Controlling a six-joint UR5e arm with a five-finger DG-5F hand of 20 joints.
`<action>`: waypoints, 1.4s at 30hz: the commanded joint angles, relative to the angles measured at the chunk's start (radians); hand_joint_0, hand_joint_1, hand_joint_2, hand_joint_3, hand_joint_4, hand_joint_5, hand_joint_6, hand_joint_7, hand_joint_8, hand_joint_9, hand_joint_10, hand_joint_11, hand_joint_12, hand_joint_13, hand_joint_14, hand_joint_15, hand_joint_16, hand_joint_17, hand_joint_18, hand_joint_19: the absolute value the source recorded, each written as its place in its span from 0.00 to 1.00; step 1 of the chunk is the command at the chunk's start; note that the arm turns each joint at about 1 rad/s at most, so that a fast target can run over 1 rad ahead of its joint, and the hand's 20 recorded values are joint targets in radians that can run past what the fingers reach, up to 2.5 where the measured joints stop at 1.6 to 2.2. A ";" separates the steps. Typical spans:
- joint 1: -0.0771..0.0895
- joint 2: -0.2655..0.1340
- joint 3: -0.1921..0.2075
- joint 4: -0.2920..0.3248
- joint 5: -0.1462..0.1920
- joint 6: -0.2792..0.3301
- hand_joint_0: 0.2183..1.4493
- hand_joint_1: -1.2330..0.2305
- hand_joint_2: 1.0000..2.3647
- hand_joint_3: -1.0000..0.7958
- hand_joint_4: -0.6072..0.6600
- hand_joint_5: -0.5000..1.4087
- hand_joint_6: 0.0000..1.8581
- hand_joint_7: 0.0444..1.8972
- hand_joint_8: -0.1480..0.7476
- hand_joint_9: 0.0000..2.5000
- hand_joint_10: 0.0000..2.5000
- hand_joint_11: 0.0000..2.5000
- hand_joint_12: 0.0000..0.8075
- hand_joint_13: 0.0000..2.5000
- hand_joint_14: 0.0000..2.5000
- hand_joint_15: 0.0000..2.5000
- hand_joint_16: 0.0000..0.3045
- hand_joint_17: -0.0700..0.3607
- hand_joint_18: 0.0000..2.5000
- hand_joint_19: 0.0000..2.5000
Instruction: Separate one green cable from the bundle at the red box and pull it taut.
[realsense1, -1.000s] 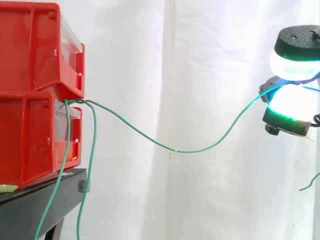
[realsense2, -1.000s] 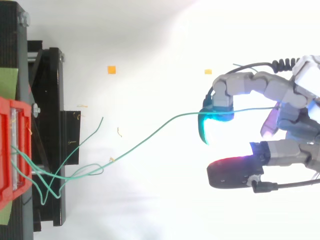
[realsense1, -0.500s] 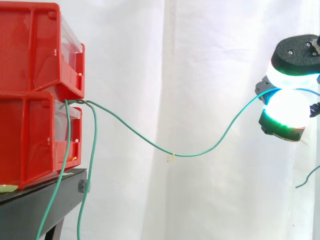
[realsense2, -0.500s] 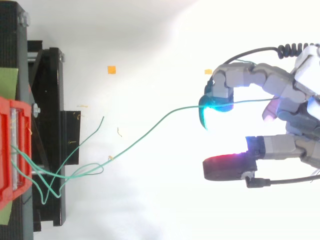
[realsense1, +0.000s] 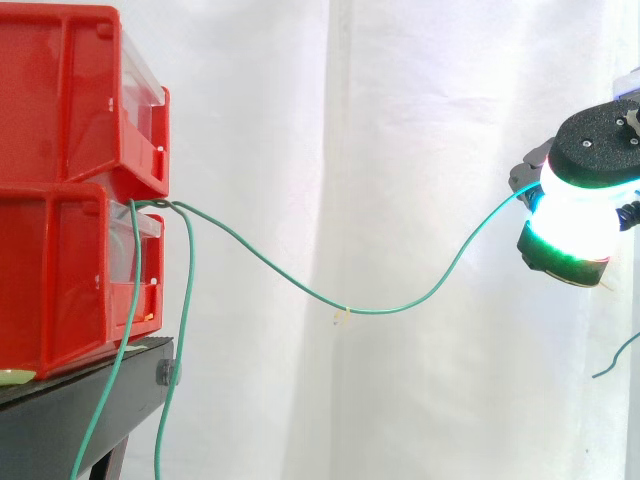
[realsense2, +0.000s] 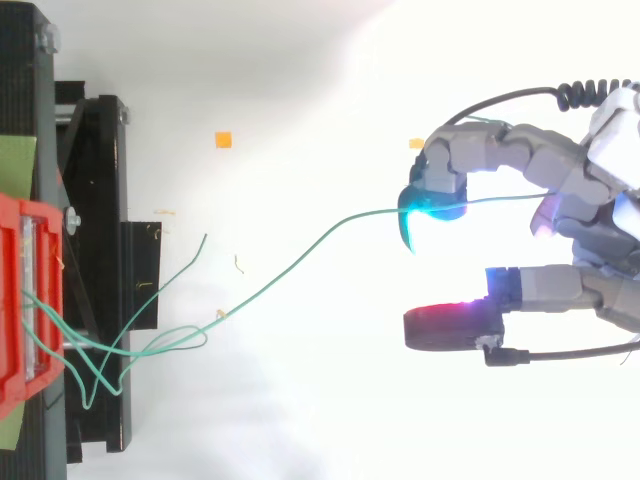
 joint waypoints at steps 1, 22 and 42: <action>0.000 0.000 0.000 -0.002 0.000 -0.011 0.34 0.40 0.00 0.28 0.52 0.33 0.27 0.75 0.22 1.00 1.00 0.13 0.53 1.00 0.01 0.60 0.17 0.44 0.68 0.07; -0.014 0.059 0.000 0.051 -0.009 -0.433 0.35 0.39 0.00 0.28 0.52 0.33 0.27 0.75 0.21 1.00 1.00 0.12 0.52 1.00 0.01 0.60 0.17 0.43 0.68 0.08; -0.026 0.062 0.000 0.092 -0.126 -0.672 0.35 0.39 0.00 0.28 0.52 0.33 0.27 0.75 0.21 1.00 1.00 0.13 0.52 1.00 0.01 0.60 0.17 0.43 0.68 0.07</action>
